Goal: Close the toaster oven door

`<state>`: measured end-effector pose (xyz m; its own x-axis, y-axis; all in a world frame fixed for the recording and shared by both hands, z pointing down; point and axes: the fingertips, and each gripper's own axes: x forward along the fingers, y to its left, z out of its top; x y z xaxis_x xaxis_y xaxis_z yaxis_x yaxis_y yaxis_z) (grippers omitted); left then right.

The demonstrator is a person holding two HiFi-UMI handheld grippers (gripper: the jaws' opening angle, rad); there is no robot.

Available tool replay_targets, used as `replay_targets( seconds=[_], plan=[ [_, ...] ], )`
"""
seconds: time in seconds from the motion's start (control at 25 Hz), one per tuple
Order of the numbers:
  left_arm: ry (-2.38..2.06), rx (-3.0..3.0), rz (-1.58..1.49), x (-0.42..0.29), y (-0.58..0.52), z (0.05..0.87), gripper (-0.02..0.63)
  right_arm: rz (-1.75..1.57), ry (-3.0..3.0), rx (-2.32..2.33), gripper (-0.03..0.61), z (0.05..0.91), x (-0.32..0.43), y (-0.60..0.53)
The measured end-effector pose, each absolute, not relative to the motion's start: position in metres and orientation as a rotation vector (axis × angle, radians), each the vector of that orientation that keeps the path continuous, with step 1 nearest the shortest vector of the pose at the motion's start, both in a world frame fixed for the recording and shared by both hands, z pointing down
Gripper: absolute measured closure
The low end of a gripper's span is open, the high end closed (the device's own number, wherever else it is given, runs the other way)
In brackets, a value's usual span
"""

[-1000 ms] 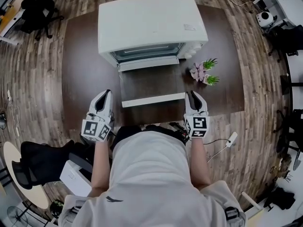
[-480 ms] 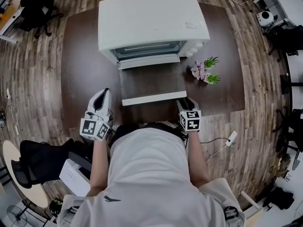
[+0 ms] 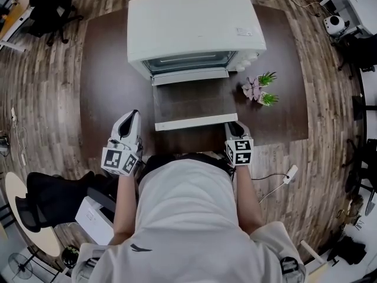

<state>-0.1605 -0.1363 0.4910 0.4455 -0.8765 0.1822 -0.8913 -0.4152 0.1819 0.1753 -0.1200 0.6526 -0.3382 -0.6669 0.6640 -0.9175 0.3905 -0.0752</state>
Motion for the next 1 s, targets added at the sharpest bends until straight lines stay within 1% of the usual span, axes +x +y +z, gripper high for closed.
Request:
replay_targets(
  seconds=[0.44, 0.64, 0.68, 0.72, 0.8, 1.0],
  plan=[
    [-1.535, 2.441, 0.096, -0.165, -0.135, 0.492, 0.611, 0.202, -2.235, 1.483, 0.493, 0.552, 0.168, -0.143],
    [-1.531, 2.439, 0.092, -0.166, -0.137, 0.493, 0.611, 0.059, -2.319, 1.575, 0.517, 0.499, 0.160, -0.174],
    [-1.534, 2.440, 0.092, -0.167, -0.137, 0.492, 0.611, 0.025, -2.333, 1.572, 0.566, 0.489, 0.155, -0.181],
    [-1.540, 2.438, 0.091, -0.168, -0.138, 0.492, 0.611, -0.013, -2.339, 1.575, 0.577, 0.481, 0.151, -0.190],
    [-1.547, 2.437, 0.088, -0.169, -0.138, 0.492, 0.611, -0.058, -2.359, 1.606, 0.577, 0.466, 0.147, -0.209],
    [-1.564, 2.418, 0.072, -0.172, -0.139, 0.494, 0.611, -0.045, -2.450, 1.689, 0.577, 0.437, 0.143, -0.262]
  ],
)
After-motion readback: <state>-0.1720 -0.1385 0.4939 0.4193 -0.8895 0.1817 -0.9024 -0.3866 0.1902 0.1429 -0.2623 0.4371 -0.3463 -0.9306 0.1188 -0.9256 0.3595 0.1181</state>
